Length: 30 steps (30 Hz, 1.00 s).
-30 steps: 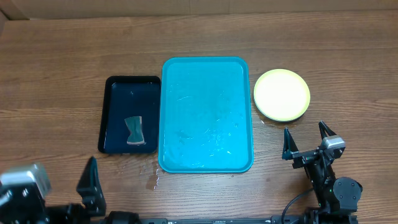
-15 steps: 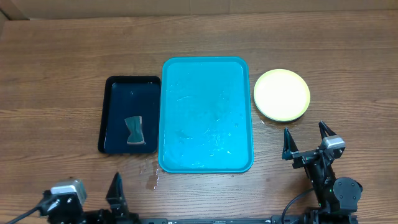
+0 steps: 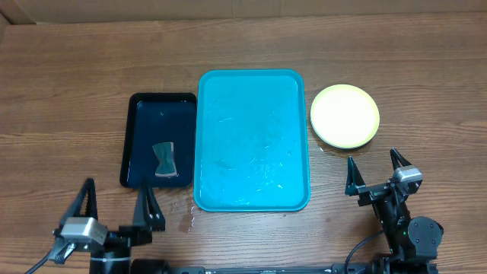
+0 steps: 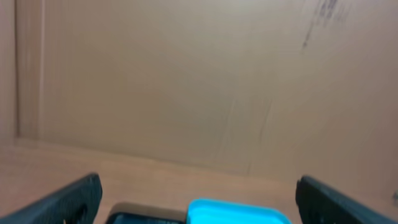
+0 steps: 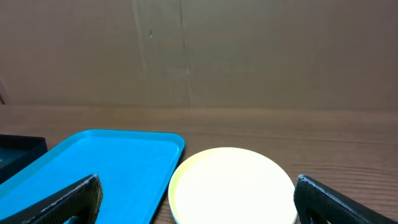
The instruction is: Clean dirty plates on tray and stack at the side
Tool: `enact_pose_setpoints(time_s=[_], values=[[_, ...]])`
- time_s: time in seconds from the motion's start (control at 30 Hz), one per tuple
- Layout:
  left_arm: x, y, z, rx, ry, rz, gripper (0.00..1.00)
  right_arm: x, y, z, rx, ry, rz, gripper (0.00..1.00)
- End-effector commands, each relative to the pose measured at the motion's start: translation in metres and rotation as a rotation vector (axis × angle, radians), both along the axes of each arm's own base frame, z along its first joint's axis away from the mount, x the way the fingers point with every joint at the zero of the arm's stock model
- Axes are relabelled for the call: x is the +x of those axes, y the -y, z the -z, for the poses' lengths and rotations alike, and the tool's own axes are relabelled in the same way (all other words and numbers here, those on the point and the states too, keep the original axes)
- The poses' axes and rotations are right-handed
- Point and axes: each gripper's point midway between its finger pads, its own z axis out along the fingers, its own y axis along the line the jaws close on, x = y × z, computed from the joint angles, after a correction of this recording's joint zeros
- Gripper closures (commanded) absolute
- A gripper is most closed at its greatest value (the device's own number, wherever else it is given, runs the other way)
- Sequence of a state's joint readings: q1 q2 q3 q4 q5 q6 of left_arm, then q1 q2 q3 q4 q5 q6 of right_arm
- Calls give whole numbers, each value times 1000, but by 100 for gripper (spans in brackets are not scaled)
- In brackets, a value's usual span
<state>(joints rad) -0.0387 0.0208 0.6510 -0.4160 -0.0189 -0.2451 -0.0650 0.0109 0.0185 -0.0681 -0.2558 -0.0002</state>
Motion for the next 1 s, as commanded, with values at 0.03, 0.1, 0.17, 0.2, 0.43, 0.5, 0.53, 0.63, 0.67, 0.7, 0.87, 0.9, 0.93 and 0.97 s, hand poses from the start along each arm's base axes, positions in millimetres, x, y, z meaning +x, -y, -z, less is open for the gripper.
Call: enact_pose_setpoints(time_s=[0.03, 0.1, 0.17, 0.2, 0.43, 0.5, 0.53, 0.63, 0.67, 0.7, 0.87, 0.9, 0.93, 0.97], values=[[6, 11, -22, 12, 198, 63, 0, 0, 1, 2, -2, 4, 5, 0], [3, 12, -35, 12, 308, 67, 0, 0, 1, 2, -2, 4, 5, 0], [-1, 12, -43, 11, 410, 68, 0, 0, 1, 2, -2, 4, 5, 0], [-2, 12, -45, 12, 442, 68, 0, 0, 1, 2, -2, 4, 5, 0], [13, 11, -16, 9, 478, 60, 0, 0, 1, 2, -2, 4, 5, 0], [23, 11, -1, 8, 443, 60, 0, 0, 1, 2, -2, 4, 5, 0], [27, 11, 7, 8, 424, 61, 0, 0, 1, 2, -2, 4, 5, 0], [42, 11, 35, 7, 361, 60, 0, 0, 1, 2, -2, 4, 5, 0], [45, 11, 42, 6, 343, 60, 0, 0, 1, 2, -2, 4, 5, 0], [50, 11, 53, 6, 321, 60, 0, 0, 1, 2, -2, 4, 5, 0], [71, 9, 100, 0, 158, 49, 0, 0, 1, 2, -2, 4, 5, 0], [73, 7, 107, -4, 127, 39, 0, 0, 1, 2, -2, 4, 5, 0], [76, 6, 114, -6, 97, 32, 0, 0, 1, 2, -2, 4, 5, 0], [79, 5, 123, -8, 57, 24, 0, 0, 1, 2, -2, 4, 5, 0]])
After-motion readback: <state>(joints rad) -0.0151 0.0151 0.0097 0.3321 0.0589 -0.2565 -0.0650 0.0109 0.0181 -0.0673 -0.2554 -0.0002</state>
